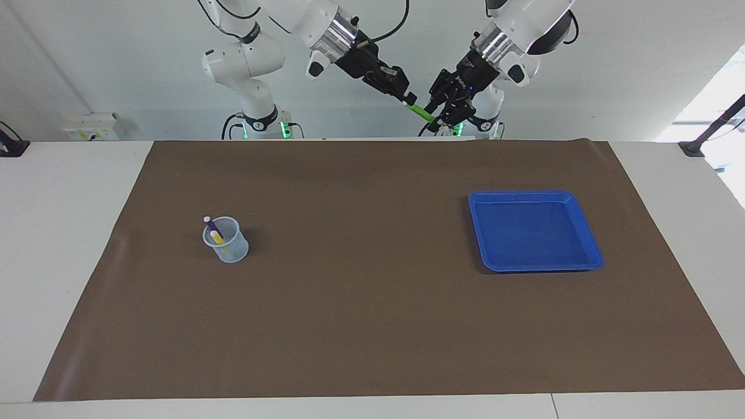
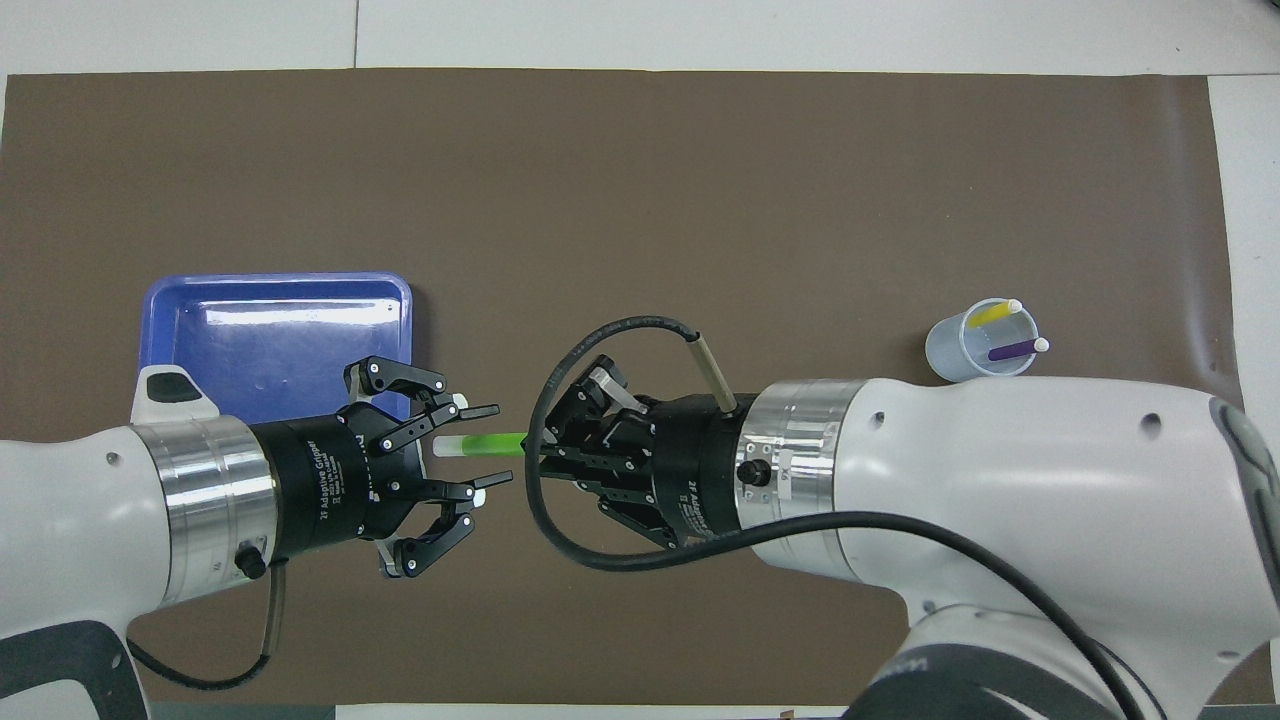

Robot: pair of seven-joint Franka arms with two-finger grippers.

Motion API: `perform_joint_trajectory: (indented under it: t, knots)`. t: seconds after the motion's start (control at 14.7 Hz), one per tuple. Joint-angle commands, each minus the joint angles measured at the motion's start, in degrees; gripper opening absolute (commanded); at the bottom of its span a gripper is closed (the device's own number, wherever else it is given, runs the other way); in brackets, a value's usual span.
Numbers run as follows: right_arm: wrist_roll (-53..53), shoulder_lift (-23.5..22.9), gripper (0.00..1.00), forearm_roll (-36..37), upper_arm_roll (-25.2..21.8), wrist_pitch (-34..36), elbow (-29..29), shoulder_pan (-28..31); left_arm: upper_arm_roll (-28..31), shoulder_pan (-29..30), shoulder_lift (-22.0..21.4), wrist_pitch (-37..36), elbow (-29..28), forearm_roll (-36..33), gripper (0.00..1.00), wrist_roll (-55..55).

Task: Right arm passes pens to left for tray arrangement
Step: 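Close the left gripper on the green pen and open the right gripper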

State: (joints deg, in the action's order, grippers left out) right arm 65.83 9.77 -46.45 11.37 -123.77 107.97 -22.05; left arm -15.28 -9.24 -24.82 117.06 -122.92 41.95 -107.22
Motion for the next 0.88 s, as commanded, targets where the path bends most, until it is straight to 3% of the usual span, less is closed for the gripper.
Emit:
perform_joint_trajectory:
  t: [0.0,0.14,0.54,0.61,0.68,0.81]
  knots:
    - [0.3,-0.6,0.00,-1.3,0.5,-0.4,-0.7,0.4,-0.1,0.5,-2.0,0.4,-1.6,0.2,0.32,-0.8]
    - [0.3,-0.6,0.00,-1.3,0.5,-0.4,-0.7,0.5,-0.1,0.5,-2.0,0.4,-1.6,0.2,0.00,-0.7]
    - [-0.4,-0.6,0.00,-0.9,0.4,0.2,-0.7,1.1,-0.1,0.5,-2.0,0.8,-1.6,-1.2,0.00,-0.8]
    - [-0.7,-0.6,0.26,-0.6,0.3,0.2,-0.7,1.2,0.0,0.6,-2.0,0.8,-1.6,-1.2,0.00,-0.8]
    - [-1.3,-0.6,0.78,0.6,0.1,0.2,-0.7,1.3,0.0,0.8,-2.0,0.7,-1.6,-1.2,0.00,-0.8]
    - [-1.9,-0.8,0.87,7.5,0.0,2.3,-0.9,3.1,-0.1,1.5,-1.9,0.9,-1.6,-1.2,0.00,-0.7]
